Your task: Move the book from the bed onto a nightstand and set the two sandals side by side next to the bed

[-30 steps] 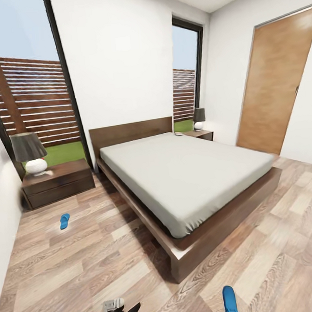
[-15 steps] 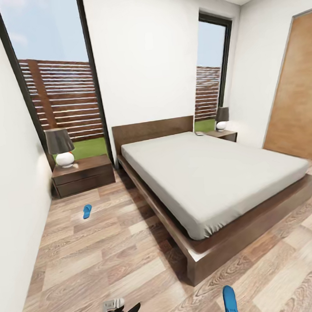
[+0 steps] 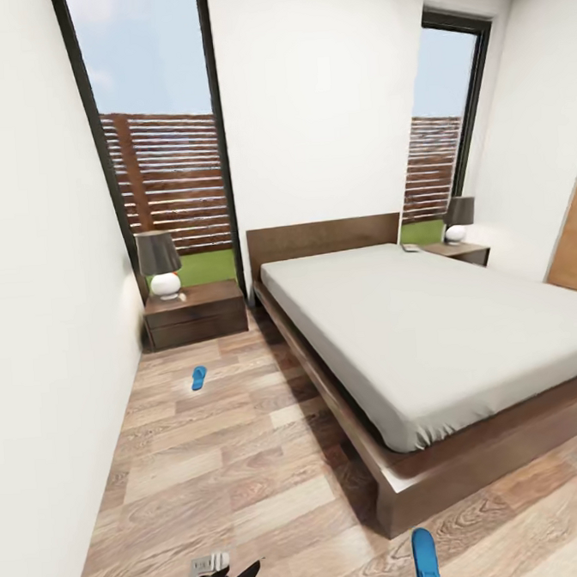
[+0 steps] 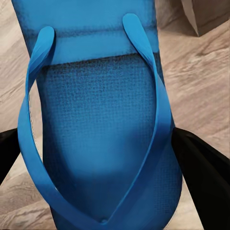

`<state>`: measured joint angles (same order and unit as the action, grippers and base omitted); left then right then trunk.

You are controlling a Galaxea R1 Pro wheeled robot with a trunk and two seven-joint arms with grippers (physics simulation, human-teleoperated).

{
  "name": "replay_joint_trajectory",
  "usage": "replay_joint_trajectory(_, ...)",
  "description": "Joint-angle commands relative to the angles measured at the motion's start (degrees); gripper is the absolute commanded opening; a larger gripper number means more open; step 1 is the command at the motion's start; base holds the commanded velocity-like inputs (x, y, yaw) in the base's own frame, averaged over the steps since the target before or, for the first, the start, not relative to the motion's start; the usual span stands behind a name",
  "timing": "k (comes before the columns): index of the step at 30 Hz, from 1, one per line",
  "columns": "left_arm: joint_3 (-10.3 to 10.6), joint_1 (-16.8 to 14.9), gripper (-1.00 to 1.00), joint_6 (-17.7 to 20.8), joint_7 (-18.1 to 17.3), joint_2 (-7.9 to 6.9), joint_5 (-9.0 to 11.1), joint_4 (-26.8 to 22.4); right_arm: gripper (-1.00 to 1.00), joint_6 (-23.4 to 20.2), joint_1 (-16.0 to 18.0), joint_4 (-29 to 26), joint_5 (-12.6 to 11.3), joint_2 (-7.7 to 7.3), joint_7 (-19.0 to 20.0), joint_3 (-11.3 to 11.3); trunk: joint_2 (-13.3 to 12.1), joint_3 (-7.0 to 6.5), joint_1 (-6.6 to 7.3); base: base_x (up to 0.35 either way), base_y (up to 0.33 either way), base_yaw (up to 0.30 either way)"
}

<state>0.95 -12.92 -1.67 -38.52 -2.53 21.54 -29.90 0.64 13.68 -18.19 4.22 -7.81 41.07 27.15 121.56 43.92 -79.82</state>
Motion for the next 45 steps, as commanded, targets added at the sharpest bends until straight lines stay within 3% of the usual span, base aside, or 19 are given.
replay_joint_trajectory(1,0.1,-0.03,1.0,-0.17,-0.17,-0.02,0.22,0.08,-1.0,0.07,0.03,-0.01,0.44,0.04,0.31,0.44,0.02,0.06,0.01,0.0,0.0,0.291)
replay_joint_trajectory(30,0.09,0.0,1.0,-0.17,-0.24,-0.02,0.19,0.06,-1.0,0.07,0.03,0.01,0.44,0.01,0.33,0.53,0.02,0.06,0.01,0.0,0.0,0.287)
replay_joint_trajectory(41,0.1,0.0,1.0,-0.17,-0.31,-0.02,0.17,0.08,-1.0,0.07,0.03,0.31,0.36,-0.01,0.43,0.5,0.02,0.06,0.01,0.0,0.0,0.026)
replay_joint_trajectory(45,0.02,1.32,1.0,-1.36,-0.97,-0.38,0.16,0.93,-1.0,0.35,0.2,1.04,0.53,-1.32,-0.71,1.47,0.02,0.06,0.01,0.0,0.0,0.0)
